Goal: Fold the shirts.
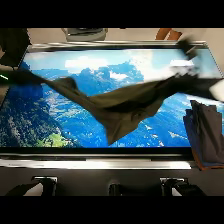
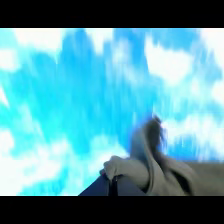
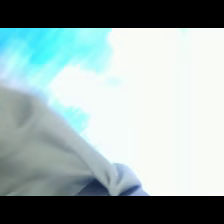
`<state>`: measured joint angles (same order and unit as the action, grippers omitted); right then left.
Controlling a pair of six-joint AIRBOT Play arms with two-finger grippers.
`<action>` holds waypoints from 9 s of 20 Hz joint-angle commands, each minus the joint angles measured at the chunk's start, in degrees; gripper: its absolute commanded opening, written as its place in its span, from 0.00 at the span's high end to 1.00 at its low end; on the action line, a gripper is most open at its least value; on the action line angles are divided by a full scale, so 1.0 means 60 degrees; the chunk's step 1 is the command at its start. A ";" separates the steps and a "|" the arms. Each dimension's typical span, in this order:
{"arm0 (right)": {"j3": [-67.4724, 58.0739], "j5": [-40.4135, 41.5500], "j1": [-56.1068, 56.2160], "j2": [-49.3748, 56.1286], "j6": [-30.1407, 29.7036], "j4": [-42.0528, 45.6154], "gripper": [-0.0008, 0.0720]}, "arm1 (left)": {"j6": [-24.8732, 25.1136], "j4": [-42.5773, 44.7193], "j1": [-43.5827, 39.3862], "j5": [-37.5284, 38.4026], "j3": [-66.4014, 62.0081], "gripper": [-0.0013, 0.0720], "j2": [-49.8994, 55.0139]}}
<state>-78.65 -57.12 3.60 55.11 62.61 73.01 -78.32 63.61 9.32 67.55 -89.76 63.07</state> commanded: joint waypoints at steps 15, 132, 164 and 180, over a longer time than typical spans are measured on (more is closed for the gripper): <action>-0.2608 -0.3228 0.0011 -0.0718 0.2025 0.4051 0.92 | -0.1916 0.2299 0.0036 0.1534 0.1985 0.95 -0.3574; 0.2295 -0.2699 -0.3785 0.5166 -0.1198 -0.1497 0.29 | 0.0175 -0.1220 0.1785 -0.0579 0.7490 0.95 0.2849; -0.5074 -0.1311 -0.3534 -0.3552 -0.1996 0.1705 0.93 | -0.1239 -0.0525 0.1796 -0.1129 -0.3359 0.95 -0.3982; -0.2164 -0.4007 -0.3129 0.5246 -0.1071 -0.1089 0.93 | -0.0018 -0.0113 0.0474 -0.0171 0.2000 0.95 0.2860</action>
<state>-95.79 -86.96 -16.86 74.83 55.61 71.20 -79.83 63.26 13.47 69.89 -81.95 68.66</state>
